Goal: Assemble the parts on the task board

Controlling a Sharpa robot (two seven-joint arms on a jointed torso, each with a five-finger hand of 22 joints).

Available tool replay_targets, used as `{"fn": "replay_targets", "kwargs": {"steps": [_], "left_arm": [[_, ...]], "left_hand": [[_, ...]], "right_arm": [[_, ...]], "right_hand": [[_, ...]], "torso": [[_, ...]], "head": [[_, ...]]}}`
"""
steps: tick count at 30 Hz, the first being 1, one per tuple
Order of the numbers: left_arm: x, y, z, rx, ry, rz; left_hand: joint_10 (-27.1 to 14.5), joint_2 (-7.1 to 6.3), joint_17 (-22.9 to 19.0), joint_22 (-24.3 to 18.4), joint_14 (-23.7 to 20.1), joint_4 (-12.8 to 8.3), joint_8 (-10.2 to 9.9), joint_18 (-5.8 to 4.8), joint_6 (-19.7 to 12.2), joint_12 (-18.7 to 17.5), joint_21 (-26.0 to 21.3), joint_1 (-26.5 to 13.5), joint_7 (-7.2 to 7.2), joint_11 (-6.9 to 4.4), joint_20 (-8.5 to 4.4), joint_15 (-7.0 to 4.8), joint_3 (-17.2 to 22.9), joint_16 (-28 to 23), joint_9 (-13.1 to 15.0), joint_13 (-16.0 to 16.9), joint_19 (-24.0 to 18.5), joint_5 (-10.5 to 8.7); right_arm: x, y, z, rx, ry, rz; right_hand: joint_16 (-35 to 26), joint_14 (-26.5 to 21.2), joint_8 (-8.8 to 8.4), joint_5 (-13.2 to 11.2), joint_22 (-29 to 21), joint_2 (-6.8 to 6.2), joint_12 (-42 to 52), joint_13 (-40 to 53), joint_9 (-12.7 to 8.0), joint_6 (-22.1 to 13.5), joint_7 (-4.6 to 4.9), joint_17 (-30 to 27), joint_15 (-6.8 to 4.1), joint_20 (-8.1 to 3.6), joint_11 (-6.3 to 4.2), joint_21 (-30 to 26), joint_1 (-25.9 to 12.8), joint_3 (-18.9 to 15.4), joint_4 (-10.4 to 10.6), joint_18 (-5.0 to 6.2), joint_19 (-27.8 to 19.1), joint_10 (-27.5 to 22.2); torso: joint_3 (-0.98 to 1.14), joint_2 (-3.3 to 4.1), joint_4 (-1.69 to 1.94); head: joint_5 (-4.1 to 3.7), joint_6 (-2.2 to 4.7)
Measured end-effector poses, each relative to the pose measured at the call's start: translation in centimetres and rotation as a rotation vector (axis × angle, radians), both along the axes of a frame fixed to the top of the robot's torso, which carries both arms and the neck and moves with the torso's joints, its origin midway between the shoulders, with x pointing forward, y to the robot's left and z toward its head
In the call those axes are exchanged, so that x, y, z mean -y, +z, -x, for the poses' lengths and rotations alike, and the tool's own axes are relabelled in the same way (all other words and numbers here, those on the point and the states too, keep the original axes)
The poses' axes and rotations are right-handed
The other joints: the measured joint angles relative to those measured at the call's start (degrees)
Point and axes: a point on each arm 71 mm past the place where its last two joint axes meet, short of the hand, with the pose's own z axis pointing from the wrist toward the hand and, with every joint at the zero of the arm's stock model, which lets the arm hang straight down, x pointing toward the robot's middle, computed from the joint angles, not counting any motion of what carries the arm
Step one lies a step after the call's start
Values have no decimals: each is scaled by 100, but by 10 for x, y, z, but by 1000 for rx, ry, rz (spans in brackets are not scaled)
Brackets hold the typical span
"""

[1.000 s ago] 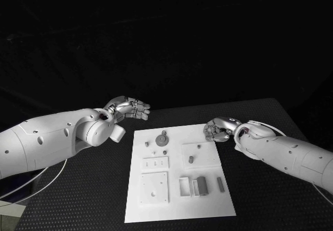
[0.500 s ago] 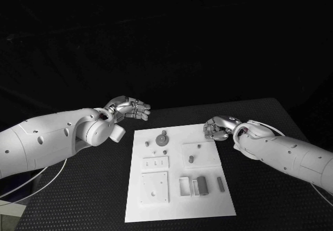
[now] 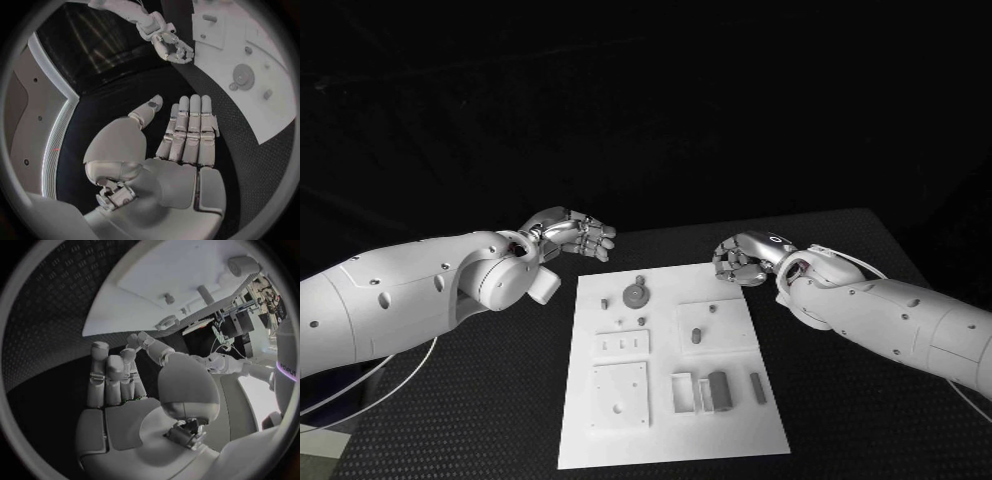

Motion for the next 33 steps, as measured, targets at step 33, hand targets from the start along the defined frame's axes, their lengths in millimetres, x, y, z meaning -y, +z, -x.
{"fn": "replay_targets", "kwargs": {"steps": [33], "left_arm": [[44,-32,39,-223,-82,-99]], "left_hand": [[48,-69,332,93,20,2,-58,-6,30,27,22,-582,-31,-11,-48,-20,-523,45,-1,352,47,-28]], "right_arm": [[-126,24,58,-32,215,-34]], "right_hand": [[0,48,-83,-5,0,228,-70,-139,4,-3,3,-2,11,-19,2,-1,-121,39,73,0,59,42]], "torso": [[-97,-122,-60]], "head": [[140,96]]}}
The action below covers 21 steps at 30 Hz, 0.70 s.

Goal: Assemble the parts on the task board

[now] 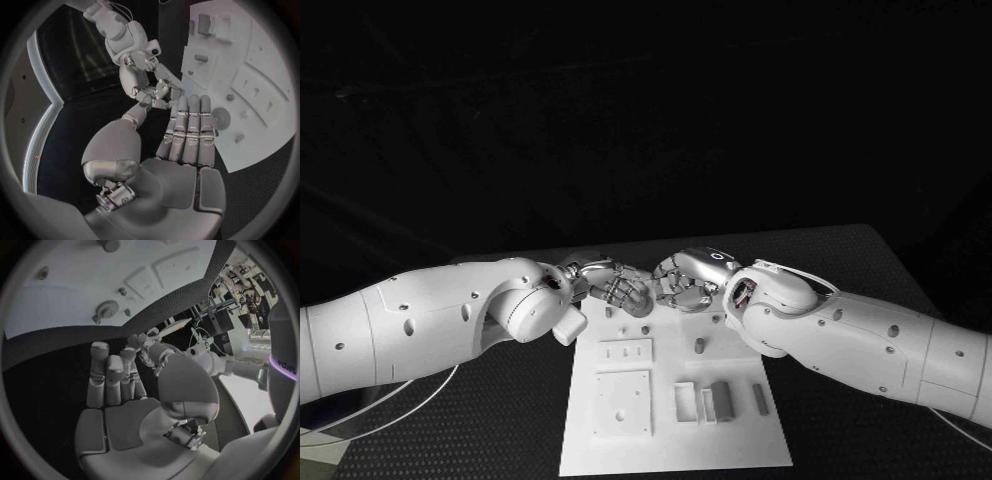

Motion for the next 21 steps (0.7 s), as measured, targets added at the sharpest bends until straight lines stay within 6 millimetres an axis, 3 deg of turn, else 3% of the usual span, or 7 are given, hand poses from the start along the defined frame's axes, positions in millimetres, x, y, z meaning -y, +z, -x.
{"fn": "replay_targets", "kwargs": {"steps": [21], "left_arm": [[3,-2,3,-33,-5,-22]], "left_hand": [[22,37,72,28,21,14,0,-7,61,0,0,-36,-20,-21,-22,-22,-14,0,1,103,22,1]], "right_arm": [[-13,1,6,6,-11,7]], "right_hand": [[0,30,20,0,0,-3,0,-26,3,-1,1,-1,-7,-3,-1,0,1,0,-1,-1,23,40]], "torso": [[10,3,-8]], "head": [[15,-13]]}}
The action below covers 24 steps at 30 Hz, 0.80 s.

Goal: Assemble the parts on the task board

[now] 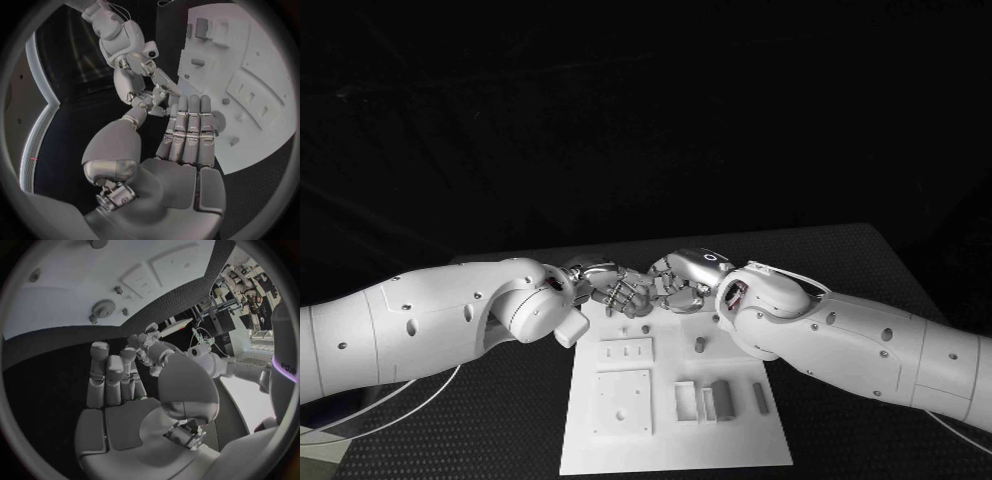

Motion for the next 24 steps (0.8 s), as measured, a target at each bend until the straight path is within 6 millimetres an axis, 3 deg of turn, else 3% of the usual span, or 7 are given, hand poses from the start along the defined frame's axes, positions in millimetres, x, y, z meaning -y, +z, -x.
{"fn": "replay_targets", "kwargs": {"steps": [24], "left_arm": [[1,-2,1,-18,-2,-24]], "left_hand": [[0,-37,27,11,0,19,1,-27,0,0,0,-84,1,0,-20,0,-19,0,9,52,20,4]], "right_arm": [[-6,0,6,4,1,-12]], "right_hand": [[0,30,-2,0,0,-2,0,-13,1,-6,6,5,-10,-1,-19,-1,0,-1,-2,1,40,22]], "torso": [[-3,4,1]], "head": [[-1,-25]]}}
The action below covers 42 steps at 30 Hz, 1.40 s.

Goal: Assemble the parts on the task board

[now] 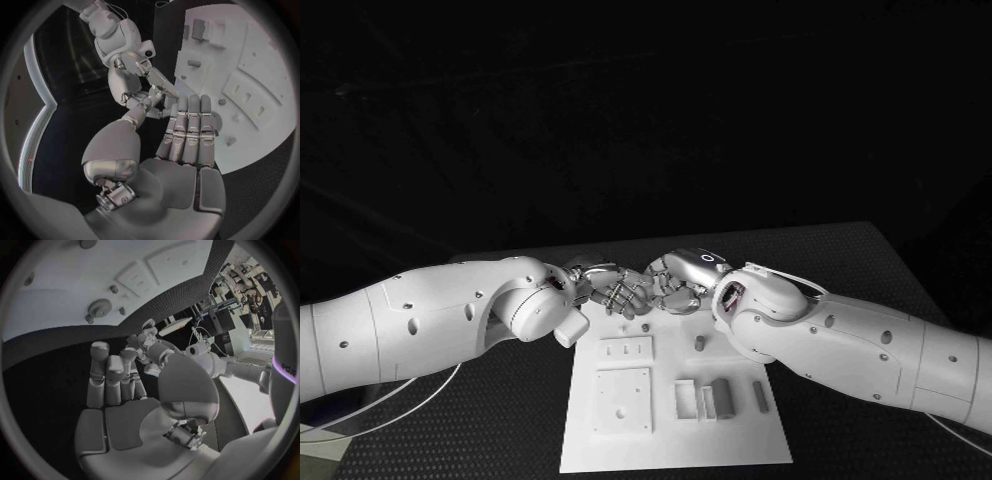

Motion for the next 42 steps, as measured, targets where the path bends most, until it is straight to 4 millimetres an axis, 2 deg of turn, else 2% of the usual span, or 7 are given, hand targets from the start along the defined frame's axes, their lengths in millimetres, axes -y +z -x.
{"fn": "replay_targets", "kwargs": {"steps": [23,35,42], "left_arm": [[0,-2,1,-18,-2,-2],[-2,-3,0,-28,11,5],[-2,-4,0,-33,18,5]], "left_hand": [[0,31,39,18,21,-51,-21,-1,10,0,-22,32,11,1,0,-21,19,-45,-19,70,0,0],[0,219,79,41,41,-186,-21,-1,57,-23,-22,160,4,1,0,-41,59,-67,-17,150,41,0],[21,219,89,41,41,-186,-17,-1,77,-23,-22,160,-14,-18,0,-41,59,-67,-16,162,41,0]], "right_arm": [[-6,0,2,-1,-10,-8],[-10,-1,1,-5,-14,-7],[-11,-2,1,-7,-17,-8]], "right_hand": [[0,26,-8,0,0,-1,0,-11,84,17,-17,-1,-4,-8,9,0,-1,-7,-8,-1,31,9],[0,25,0,0,0,-24,0,-10,106,17,-17,-2,-2,-19,10,0,-23,-8,-8,-1,18,9],[0,24,1,0,0,-24,0,-15,95,17,-17,-3,0,-18,10,0,-23,-8,-8,-3,17,9]], "torso": [[-1,1,1],[0,2,-3],[1,2,0]], "head": [[5,-30],[5,-37],[1,-47]]}}
